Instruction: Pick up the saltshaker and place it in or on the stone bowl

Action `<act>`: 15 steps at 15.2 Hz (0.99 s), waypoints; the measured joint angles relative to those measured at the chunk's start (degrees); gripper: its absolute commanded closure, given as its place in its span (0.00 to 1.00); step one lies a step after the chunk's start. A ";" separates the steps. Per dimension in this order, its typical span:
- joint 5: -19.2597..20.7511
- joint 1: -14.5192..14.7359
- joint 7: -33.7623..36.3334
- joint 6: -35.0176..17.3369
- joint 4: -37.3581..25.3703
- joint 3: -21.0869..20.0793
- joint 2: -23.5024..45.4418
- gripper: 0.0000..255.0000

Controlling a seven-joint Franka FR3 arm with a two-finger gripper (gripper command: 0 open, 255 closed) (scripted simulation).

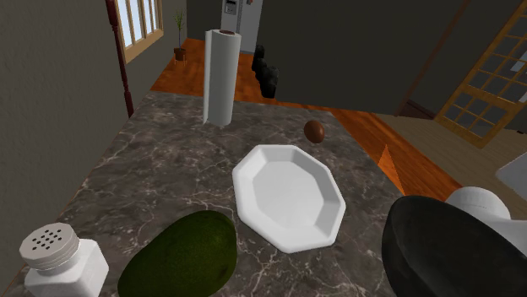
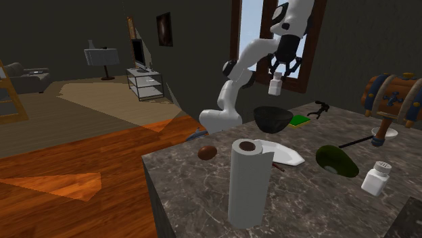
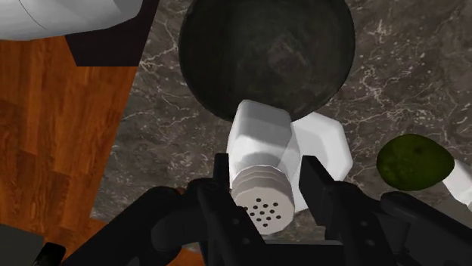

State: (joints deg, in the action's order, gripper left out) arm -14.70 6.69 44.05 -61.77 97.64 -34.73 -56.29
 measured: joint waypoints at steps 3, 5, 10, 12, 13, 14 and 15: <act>-0.81 0.64 0.43 -0.98 2.56 -0.37 -1.66 1.00; -1.23 1.24 0.52 -1.69 4.57 -0.40 -2.94 1.00; -2.42 2.59 0.63 -4.39 10.42 -0.88 -6.12 1.00; -2.93 3.02 0.70 -5.47 12.53 -1.20 -7.21 1.00; -3.10 3.39 0.59 -6.07 13.93 -1.19 -7.94 1.00; -3.35 3.62 0.68 -6.42 14.79 -1.34 -8.46 1.00; -3.61 3.96 0.68 -6.94 16.04 -1.45 -9.18 1.00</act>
State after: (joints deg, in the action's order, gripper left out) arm -18.31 10.65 44.73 -68.71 113.67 -36.19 -65.47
